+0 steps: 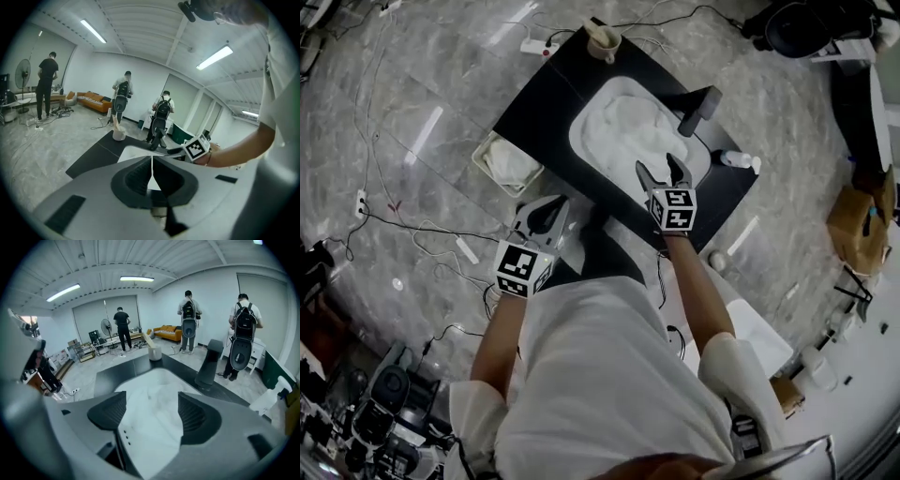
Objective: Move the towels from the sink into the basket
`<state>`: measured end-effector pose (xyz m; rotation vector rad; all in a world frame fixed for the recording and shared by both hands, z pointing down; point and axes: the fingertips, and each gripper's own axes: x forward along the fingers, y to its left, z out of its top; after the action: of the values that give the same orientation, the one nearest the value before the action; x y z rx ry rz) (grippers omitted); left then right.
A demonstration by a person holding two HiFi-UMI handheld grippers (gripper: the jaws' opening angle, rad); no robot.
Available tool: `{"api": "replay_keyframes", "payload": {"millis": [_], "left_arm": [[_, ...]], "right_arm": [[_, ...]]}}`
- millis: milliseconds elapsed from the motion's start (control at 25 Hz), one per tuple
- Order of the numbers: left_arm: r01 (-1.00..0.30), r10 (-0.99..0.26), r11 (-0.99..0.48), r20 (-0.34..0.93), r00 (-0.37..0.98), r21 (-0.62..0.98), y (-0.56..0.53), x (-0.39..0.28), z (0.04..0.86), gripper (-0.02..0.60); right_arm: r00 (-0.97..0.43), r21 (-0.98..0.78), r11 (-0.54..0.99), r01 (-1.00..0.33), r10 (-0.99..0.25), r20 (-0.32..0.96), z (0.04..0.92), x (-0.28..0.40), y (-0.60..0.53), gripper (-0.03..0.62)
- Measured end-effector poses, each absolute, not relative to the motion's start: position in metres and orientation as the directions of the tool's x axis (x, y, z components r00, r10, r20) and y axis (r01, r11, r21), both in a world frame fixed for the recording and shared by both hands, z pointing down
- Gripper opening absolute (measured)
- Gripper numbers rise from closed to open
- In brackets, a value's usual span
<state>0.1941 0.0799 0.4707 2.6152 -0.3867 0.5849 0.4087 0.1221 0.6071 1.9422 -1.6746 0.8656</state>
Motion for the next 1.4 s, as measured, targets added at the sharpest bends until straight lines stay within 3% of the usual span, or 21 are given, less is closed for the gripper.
{"api": "replay_keyframes", "payload": {"millis": [600,920,1120,1160,1240,1280,1400], "left_arm": [[-0.406,-0.134,-0.817,0.551,0.824,0.409,0.090,0.202,0.582,0.009],[-0.434,-0.125,-0.793,0.583,0.803,0.428,0.093,0.205,0.627,0.009],[-0.453,-0.131,-0.778,0.593,0.795,0.436,0.097,0.202,0.643,0.009],[-0.457,-0.132,-0.775,0.595,0.793,0.436,0.097,0.200,0.646,0.009],[-0.461,-0.132,-0.773,0.600,0.789,0.436,0.100,0.196,0.650,0.009],[-0.463,-0.132,-0.772,0.603,0.787,0.435,0.101,0.194,0.650,0.009],[-0.463,-0.134,-0.774,0.603,0.786,0.432,0.102,0.189,0.649,0.009]], "right_arm": [[0.168,-0.002,-0.353,-0.936,-0.451,0.877,0.821,0.519,0.142,0.581],[0.056,-0.049,-0.251,-0.967,-0.392,0.918,0.892,0.496,0.123,0.583],[0.112,0.008,-0.252,-0.968,-0.401,0.909,0.908,0.495,0.115,0.583],[0.126,0.020,-0.258,-0.966,-0.399,0.908,0.907,0.498,0.115,0.572],[0.162,0.060,-0.261,-0.964,-0.391,0.906,0.905,0.503,0.116,0.456],[0.176,0.077,-0.259,-0.963,-0.386,0.906,0.904,0.504,0.117,0.428],[0.184,0.091,-0.255,-0.963,-0.371,0.910,0.903,0.504,0.117,0.390]]}}
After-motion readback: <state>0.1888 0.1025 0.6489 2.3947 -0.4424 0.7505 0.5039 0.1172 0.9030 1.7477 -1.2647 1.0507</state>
